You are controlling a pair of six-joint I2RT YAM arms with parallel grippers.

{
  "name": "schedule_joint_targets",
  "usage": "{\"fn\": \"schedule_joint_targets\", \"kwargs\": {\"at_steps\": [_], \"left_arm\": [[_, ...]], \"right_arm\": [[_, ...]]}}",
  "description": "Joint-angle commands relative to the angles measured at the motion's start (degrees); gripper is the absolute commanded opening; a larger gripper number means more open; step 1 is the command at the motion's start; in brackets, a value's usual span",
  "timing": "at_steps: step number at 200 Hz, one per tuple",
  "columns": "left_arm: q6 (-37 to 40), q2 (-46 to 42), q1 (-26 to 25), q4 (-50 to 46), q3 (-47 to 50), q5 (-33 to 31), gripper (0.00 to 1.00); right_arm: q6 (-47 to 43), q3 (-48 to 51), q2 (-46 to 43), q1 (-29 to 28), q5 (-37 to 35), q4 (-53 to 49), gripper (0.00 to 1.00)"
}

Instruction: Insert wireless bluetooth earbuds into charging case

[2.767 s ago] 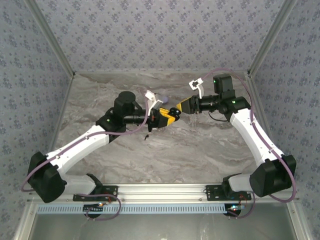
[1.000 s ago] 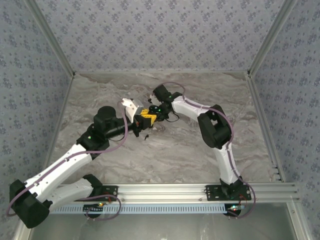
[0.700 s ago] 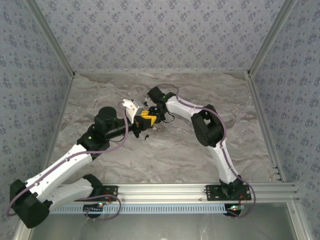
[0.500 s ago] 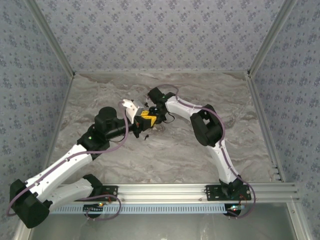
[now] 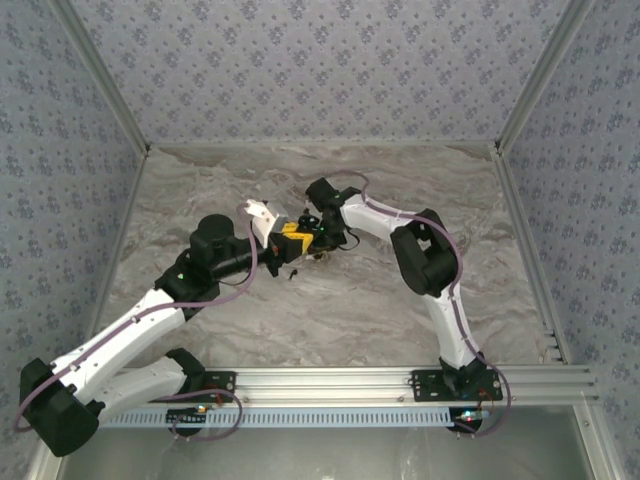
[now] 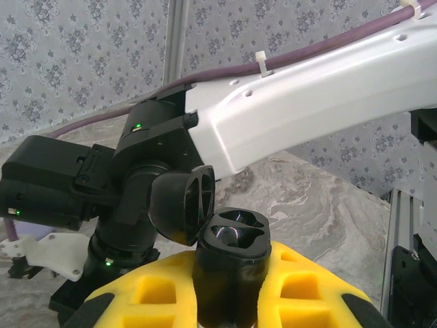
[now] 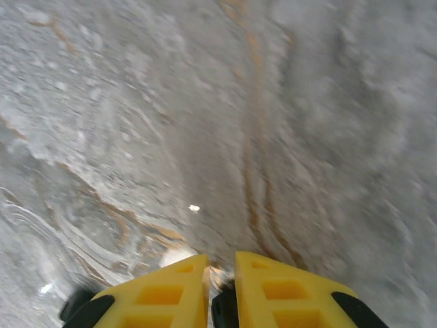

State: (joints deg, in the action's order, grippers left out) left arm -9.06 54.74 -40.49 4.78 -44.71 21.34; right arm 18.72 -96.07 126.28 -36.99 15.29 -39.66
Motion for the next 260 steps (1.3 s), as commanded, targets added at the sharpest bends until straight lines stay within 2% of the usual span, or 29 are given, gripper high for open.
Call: {"fn": "schedule_joint_targets", "kwargs": {"at_steps": [1, 34, 57, 100, 162, 260], "left_arm": [[-0.8, -0.2, 0.4, 2.4, -0.5, 1.3, 0.14], [-0.9, 0.5, 0.5, 2.3, -0.9, 2.2, 0.14], [-1.0, 1.0, 0.5, 2.4, -1.1, 2.4, 0.14], [-1.0, 1.6, 0.4, 2.4, -1.8, 3.3, 0.14], [-1.0, 2.1, 0.4, 2.1, -2.3, 3.5, 0.14], [-1.6, 2.7, 0.4, 2.4, -2.5, 4.0, 0.14]], "right_arm": [[2.5, 3.6, -2.4, 0.8, -4.3, -3.1, 0.19], [4.2, 7.4, -5.6, 1.4, -6.7, -3.7, 0.19], [4.6, 9.9, -8.2, 1.9, -4.7, -1.9, 0.21], [2.6, 8.4, -11.1, 3.0, -4.4, -2.1, 0.25], [-2.4, 3.2, -6.0, 3.8, -7.7, -6.2, 0.09], [-3.6, 6.1, -4.8, 2.2, -9.1, -6.9, 0.10]]}}
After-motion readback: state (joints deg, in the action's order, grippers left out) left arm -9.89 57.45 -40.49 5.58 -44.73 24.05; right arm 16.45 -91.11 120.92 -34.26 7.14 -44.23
